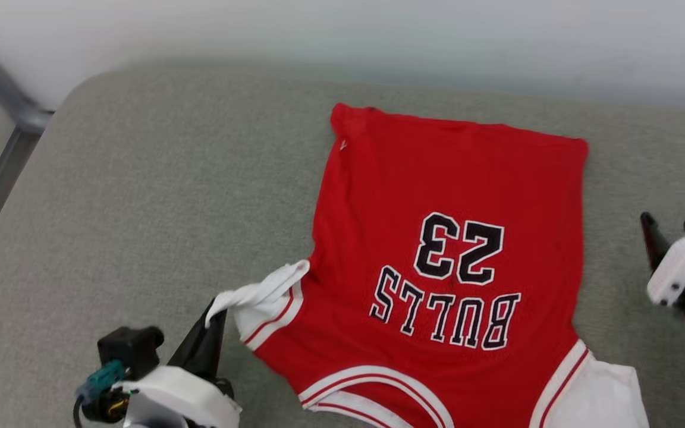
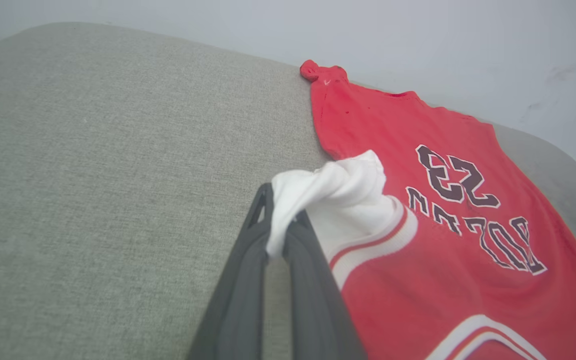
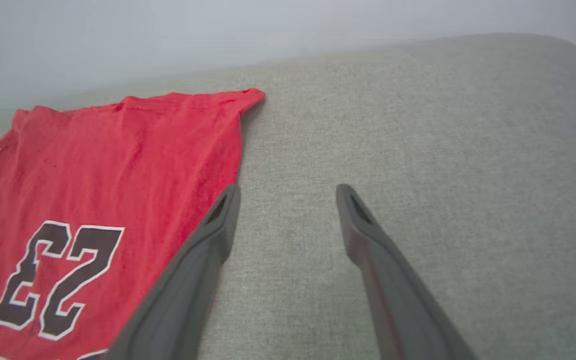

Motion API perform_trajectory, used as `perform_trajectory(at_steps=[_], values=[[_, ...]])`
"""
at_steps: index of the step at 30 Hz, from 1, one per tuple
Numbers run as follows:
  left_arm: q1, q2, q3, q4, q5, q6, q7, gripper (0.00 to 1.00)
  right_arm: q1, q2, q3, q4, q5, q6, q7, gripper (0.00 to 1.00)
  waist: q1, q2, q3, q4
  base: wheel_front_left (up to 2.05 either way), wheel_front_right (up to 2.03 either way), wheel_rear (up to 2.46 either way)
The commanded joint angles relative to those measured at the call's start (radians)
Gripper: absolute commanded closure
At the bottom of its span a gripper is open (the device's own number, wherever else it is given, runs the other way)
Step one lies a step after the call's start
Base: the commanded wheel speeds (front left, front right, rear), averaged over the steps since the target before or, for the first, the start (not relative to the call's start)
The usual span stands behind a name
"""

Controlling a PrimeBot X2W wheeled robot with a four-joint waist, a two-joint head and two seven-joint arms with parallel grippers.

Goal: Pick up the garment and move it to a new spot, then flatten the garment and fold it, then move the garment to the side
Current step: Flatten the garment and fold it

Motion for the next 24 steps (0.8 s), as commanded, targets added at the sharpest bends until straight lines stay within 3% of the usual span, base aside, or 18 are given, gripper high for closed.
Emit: perform_trajectory(at_steps=[1,7,14,21,24], values=[[-0.024,-0.004,-0.002,-0.005,0.007,-0.007,-0.003,1.0,-0.031,-0.022,-0.003,0.012,-0.012,-0.001,0.016,0.0,-0.0002,0.0,0.04,0.041,0.0,0.0,0.0],[-0.119,-0.041,-0.027,-0.021,0.032,-0.048,-0.01,1.0,-0.285,-0.076,-0.024,0.163,-0.082,-0.001,0.239,0.0,-0.0002,0.0,0.15,0.113,0.0,0.0,0.0],[-0.202,-0.079,-0.04,-0.012,0.05,-0.1,-0.022,1.0,-0.502,-0.103,-0.03,0.225,-0.165,-0.001,0.356,0.0,-0.0002,0.0,0.276,0.162,0.0,0.0,0.0],[-0.242,-0.11,-0.033,0.003,0.065,-0.137,-0.032,1.0,-0.598,-0.089,-0.06,0.281,-0.258,-0.001,0.418,0.0,-0.0002,0.0,0.357,0.191,0.0,0.0,0.0],[-0.247,-0.12,-0.024,0.013,0.07,-0.147,-0.034,1.0,-0.571,-0.072,-0.083,0.351,-0.292,-0.001,0.518,0.0,-0.0002,0.0,0.367,0.194,0.0,0.0,0.0]])
